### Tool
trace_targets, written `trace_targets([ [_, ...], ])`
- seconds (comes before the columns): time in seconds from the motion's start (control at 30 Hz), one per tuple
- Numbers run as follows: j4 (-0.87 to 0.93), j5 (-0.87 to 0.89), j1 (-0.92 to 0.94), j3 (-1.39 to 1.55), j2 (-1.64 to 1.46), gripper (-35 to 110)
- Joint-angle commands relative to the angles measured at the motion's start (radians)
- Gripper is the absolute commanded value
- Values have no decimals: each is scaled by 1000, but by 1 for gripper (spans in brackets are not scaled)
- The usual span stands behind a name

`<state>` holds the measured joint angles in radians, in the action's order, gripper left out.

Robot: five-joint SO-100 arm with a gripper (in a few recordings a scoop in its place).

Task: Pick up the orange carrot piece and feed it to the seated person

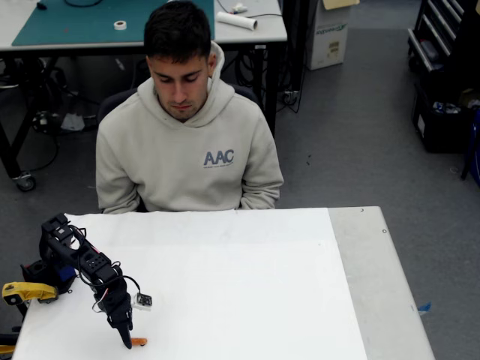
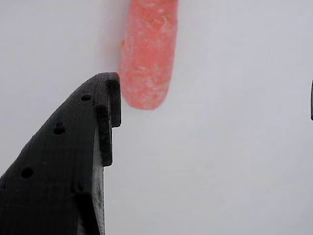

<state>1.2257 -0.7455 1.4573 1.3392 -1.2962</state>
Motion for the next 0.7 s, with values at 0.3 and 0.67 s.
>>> trace_targets([
  [0.3, 12, -12, 38, 3, -6, 33],
  [0.67, 11, -14, 54, -12, 67, 33],
])
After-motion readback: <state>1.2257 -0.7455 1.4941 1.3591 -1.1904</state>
